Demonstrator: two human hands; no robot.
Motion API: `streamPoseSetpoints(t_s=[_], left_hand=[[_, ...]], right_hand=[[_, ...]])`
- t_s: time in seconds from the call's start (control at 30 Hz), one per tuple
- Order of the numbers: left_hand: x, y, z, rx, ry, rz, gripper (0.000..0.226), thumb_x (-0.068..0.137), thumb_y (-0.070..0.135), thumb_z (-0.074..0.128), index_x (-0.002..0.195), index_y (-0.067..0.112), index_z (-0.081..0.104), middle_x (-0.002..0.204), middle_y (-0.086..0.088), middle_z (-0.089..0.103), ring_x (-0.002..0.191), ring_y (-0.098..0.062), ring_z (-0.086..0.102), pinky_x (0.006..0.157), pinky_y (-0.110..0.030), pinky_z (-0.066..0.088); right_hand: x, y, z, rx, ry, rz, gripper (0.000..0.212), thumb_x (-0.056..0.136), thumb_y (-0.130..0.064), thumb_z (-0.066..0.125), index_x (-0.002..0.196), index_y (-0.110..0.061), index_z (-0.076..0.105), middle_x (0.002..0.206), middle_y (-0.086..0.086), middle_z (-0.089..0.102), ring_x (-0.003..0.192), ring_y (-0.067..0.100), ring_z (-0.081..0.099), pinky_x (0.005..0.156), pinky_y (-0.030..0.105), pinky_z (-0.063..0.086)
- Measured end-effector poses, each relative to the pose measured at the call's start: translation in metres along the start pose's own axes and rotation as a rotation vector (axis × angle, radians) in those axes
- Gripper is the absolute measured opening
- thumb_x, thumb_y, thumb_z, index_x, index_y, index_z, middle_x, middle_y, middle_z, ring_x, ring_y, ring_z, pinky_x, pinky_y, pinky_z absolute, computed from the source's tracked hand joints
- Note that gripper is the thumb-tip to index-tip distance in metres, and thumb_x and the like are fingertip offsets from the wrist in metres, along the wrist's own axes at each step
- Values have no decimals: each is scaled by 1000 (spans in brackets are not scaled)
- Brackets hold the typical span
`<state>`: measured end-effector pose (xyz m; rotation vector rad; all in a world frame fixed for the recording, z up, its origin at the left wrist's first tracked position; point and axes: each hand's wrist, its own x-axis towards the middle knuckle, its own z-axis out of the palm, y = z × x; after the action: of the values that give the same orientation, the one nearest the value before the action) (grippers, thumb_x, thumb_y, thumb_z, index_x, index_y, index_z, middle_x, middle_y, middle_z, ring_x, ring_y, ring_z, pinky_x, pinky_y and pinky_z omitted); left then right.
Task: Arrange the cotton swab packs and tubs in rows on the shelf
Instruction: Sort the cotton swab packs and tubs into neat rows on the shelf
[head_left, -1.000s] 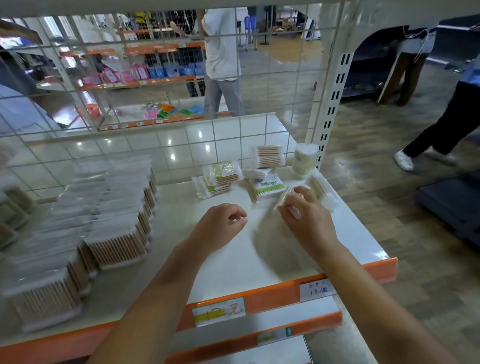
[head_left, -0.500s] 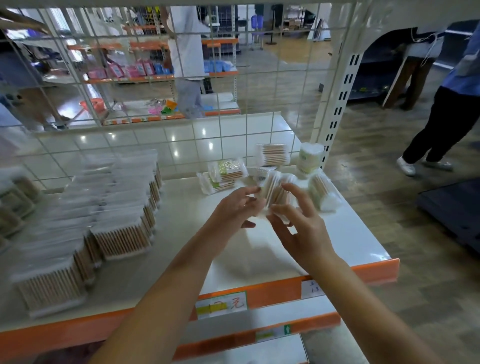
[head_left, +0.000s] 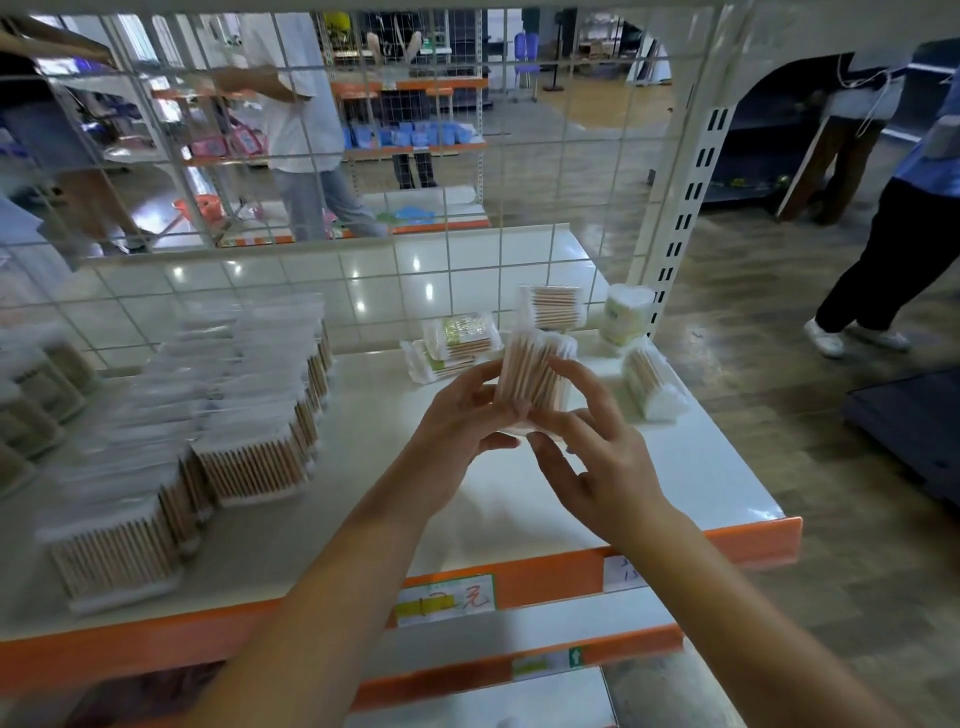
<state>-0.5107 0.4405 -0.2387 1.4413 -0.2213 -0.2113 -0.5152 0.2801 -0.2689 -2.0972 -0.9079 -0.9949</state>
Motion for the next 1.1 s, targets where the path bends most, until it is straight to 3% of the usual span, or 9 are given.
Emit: streamPoseSetpoints(t_s=[0.13, 0.2, 0.3, 0.4, 0.5, 0.63, 0.77, 0.9, 1.1], left_hand=[[3, 3, -7, 116, 55, 27, 63, 62, 36, 68, 123, 20, 58, 113, -9, 65, 105, -29, 61, 95, -54, 45], [5, 6, -10, 164, 73, 53, 63, 58, 38, 69, 119, 23, 61, 115, -6, 64, 107, -24, 60, 95, -46, 47], [7, 7, -14, 119, 108, 88, 54, 54, 26, 77, 106, 26, 65, 113, -3, 64, 105, -22, 60, 93, -37, 47], [8, 10, -12, 133, 72, 114, 57, 54, 18, 79, 108, 26, 62, 114, -7, 62, 98, -17, 60, 84, -31, 51], [9, 10, -10, 137, 51, 114, 55, 54, 16, 81, 104, 30, 63, 108, 7, 64, 100, -8, 61, 82, -23, 51], [6, 4, -12, 107, 65, 116, 58, 49, 24, 80, 105, 29, 65, 104, 7, 65, 100, -14, 63, 79, -26, 53], [6, 3, -15, 75, 103, 139, 62, 59, 10, 74, 118, 22, 58, 106, 1, 63, 100, -16, 62, 81, -30, 54], [4, 2, -18, -23, 138, 160, 53, 63, 9, 71, 113, 25, 59, 100, 8, 69, 97, -14, 64, 83, -31, 54], [-4, -2, -26, -288, 19, 147, 49, 80, 10, 57, 126, -3, 51, 117, -20, 59, 105, -31, 59, 83, -37, 51]], right_hand=[[2, 1, -6, 18, 83, 33, 16, 92, -21, 50, 106, -14, 52, 130, 13, 41, 73, 10, 58, 50, 27, 49], [3, 3, -9, 41, 148, 88, 20, 91, -22, 51, 109, -13, 52, 127, 12, 43, 79, 15, 60, 62, 20, 48], [4, 8, -11, 64, 215, 172, 25, 88, -20, 55, 111, -12, 52, 123, 12, 46, 95, 18, 56, 77, 20, 47], [7, 6, -12, 189, 131, 301, 36, 84, -26, 59, 118, -18, 51, 123, 3, 48, 102, 15, 56, 84, 22, 46], [9, 0, -11, 534, -85, 619, 37, 79, -30, 64, 115, -34, 52, 109, -4, 62, 90, 12, 63, 78, 27, 50], [5, -2, -4, 705, -156, 745, 39, 76, -27, 66, 114, -27, 58, 100, 7, 69, 86, 20, 67, 74, 34, 53], [7, -5, 0, 733, -147, 749, 44, 76, -17, 71, 114, -32, 56, 103, 6, 67, 89, 18, 66, 75, 32, 53], [12, -11, 4, 734, -101, 734, 47, 77, -14, 70, 114, -36, 52, 102, 4, 67, 88, 18, 66, 76, 34, 54], [16, -23, 4, 915, 116, 762, 20, 79, -12, 59, 94, -25, 54, 87, -1, 70, 71, 16, 65, 62, 28, 49]])
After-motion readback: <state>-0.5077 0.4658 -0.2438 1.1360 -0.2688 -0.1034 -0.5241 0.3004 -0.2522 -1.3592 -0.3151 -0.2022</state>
